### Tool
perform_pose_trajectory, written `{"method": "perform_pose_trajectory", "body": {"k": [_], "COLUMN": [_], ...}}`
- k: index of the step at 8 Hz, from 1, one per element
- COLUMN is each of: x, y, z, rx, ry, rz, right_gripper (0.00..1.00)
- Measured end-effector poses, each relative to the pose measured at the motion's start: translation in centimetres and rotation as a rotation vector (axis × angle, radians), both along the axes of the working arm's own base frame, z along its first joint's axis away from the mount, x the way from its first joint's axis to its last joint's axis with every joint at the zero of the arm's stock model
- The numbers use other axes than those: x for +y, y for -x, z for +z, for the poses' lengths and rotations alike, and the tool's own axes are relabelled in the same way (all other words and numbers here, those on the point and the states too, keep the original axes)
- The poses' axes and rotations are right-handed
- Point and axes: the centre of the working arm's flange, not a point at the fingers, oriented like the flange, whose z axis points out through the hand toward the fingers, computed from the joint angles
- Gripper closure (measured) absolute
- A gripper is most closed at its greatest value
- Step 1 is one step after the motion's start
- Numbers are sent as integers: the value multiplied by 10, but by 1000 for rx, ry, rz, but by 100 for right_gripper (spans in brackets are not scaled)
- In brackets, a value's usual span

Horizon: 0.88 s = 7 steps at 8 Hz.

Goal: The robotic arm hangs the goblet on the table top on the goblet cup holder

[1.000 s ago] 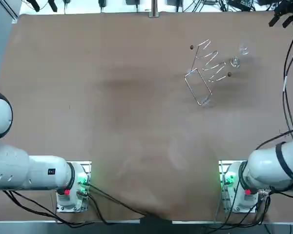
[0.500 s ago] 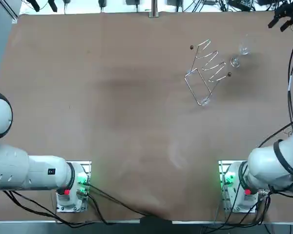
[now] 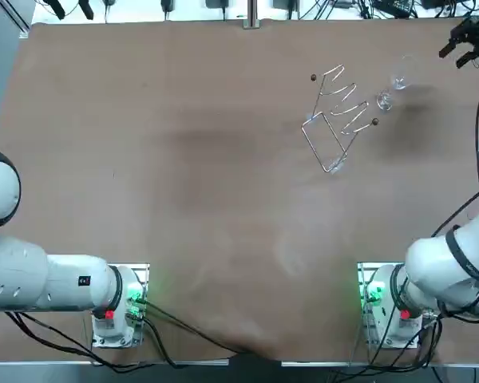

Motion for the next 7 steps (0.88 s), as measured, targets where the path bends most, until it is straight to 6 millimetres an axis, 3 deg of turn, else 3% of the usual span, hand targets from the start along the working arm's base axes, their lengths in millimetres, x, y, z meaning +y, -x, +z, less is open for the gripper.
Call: {"method": "perform_pose_trajectory", "body": {"k": [3, 7], "x": [-48, -65], "y": [18, 21], "z": [-33, -105], "rx": [-218, -600], "ry": [-108, -233], "rz": [283, 607], "right_gripper": [0, 0]}}
